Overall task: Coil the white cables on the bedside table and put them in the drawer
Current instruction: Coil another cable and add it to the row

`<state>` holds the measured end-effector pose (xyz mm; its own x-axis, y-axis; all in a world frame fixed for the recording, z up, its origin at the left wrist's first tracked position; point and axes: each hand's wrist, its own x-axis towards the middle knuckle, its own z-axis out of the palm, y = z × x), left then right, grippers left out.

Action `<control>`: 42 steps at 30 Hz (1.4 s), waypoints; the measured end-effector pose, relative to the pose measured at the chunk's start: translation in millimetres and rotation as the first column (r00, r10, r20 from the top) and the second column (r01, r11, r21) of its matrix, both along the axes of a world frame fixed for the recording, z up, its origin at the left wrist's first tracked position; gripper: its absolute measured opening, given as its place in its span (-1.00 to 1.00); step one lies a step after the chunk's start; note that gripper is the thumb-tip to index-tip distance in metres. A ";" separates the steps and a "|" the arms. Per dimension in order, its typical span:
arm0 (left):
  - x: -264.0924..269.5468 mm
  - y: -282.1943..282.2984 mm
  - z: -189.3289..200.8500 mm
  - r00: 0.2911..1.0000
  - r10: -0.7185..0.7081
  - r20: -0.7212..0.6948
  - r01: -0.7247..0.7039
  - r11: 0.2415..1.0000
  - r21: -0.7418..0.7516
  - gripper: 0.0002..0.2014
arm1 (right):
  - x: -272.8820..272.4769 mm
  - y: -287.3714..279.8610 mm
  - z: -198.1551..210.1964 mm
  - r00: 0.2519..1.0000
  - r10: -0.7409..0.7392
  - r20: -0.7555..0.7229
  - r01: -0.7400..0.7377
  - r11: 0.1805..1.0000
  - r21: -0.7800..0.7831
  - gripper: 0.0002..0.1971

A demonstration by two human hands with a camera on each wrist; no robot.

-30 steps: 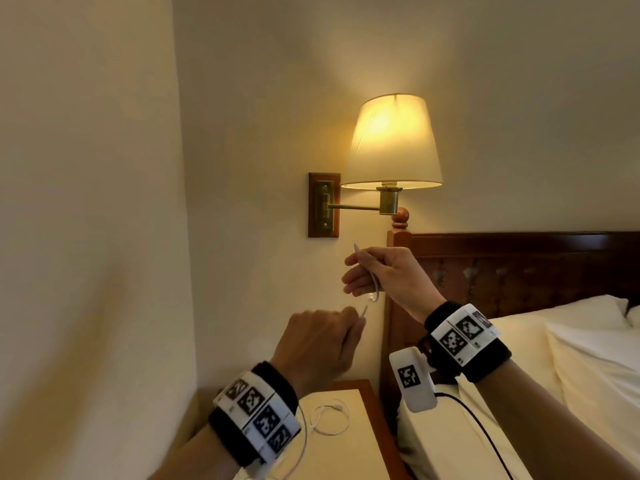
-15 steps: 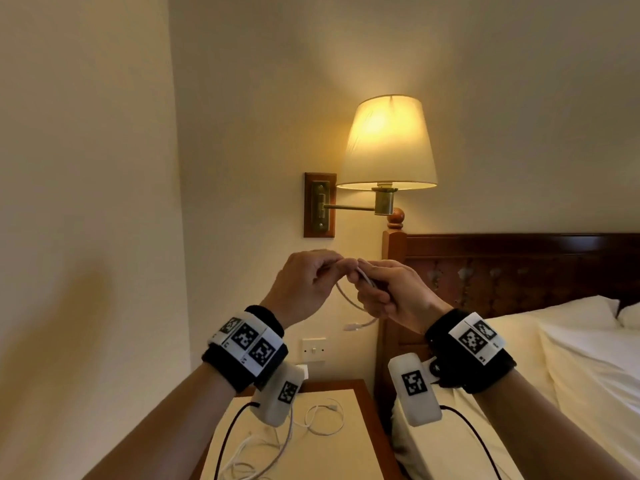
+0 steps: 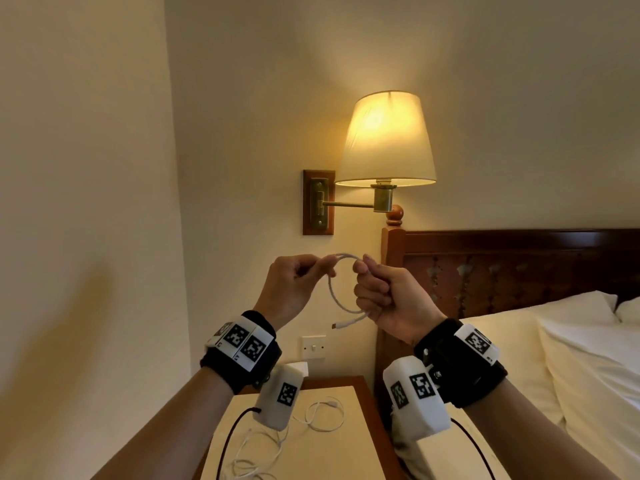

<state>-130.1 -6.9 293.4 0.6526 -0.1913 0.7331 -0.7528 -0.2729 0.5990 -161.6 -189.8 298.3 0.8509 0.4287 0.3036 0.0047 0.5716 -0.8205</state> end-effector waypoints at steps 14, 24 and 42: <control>38.2 40.0 -76.5 0.946 0.317 -0.067 -0.297 0.931 0.212 -0.60 | 2.4 -31.8 15.4 0.998 -0.057 0.010 0.058 0.995 -0.082 -0.78; -22.0 0.2 -26.0 0.810 -0.001 0.586 -0.408 0.717 0.565 -0.61 | -2.1 -12.2 18.4 0.900 -0.276 0.338 0.399 0.832 -0.384 -0.66; -15.1 -6.1 -0.5 0.972 0.036 0.234 -0.084 0.976 0.200 -0.56 | -7.7 -3.9 8.9 0.941 -0.093 0.325 0.262 0.808 -0.528 -0.62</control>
<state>-145.2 -12.9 292.9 0.4879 -0.3202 0.8120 -0.8410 -0.4217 0.3390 -169.4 -193.7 307.3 0.8485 0.4437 0.2884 0.3294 -0.0161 -0.9441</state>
